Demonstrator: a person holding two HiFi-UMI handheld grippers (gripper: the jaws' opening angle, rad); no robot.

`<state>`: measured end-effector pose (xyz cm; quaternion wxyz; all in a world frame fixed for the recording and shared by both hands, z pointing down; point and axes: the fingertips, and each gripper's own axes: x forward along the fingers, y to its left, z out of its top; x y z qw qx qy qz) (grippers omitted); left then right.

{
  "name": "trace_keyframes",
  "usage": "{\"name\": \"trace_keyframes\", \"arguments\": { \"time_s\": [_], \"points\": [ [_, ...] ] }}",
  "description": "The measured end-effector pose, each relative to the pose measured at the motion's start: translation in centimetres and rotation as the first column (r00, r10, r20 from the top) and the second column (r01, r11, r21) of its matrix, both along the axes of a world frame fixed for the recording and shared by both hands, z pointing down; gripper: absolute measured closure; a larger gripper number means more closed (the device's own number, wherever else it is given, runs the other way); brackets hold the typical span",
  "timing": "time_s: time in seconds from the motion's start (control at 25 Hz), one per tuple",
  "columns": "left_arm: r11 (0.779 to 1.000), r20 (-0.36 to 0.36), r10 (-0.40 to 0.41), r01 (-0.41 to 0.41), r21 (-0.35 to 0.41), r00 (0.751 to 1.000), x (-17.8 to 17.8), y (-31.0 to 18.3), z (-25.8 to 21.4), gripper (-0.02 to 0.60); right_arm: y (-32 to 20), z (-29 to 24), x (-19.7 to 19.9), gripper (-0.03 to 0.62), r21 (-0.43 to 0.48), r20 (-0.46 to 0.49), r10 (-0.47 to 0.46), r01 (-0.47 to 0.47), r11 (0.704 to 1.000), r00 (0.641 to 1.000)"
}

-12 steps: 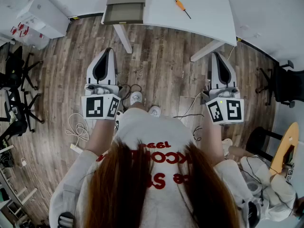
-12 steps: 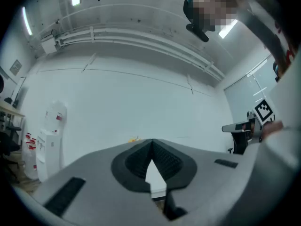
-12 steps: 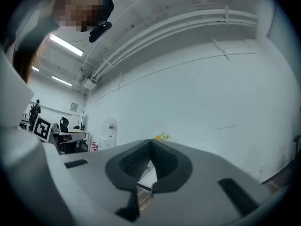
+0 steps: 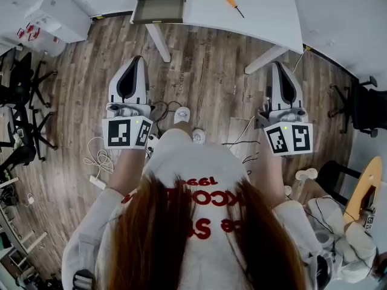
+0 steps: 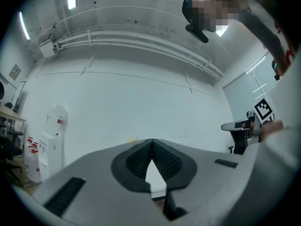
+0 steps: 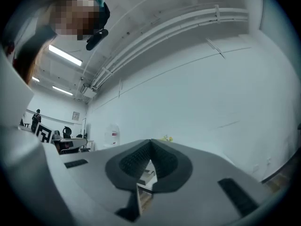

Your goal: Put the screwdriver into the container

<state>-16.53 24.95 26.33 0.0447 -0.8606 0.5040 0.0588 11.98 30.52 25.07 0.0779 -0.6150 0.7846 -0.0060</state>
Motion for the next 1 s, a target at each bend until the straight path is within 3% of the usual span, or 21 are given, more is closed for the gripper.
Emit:
{"name": "trace_keyframes", "arguments": {
  "time_s": [0.44, 1.0],
  "points": [
    [0.999, -0.014, 0.029, -0.029, -0.012, 0.999, 1.7, -4.1, 0.6, 0.577, -2.8, 0.4, 1.1, 0.589, -0.015, 0.023, 0.007, -0.007, 1.0, 1.0],
    [0.993, -0.042, 0.117, -0.116, 0.019, 0.992, 4.7, -17.6, -0.4, 0.577, -14.4, -1.4, 2.5, 0.589, 0.014, 0.013, 0.051, -0.051, 0.999, 0.999]
  ]
}}
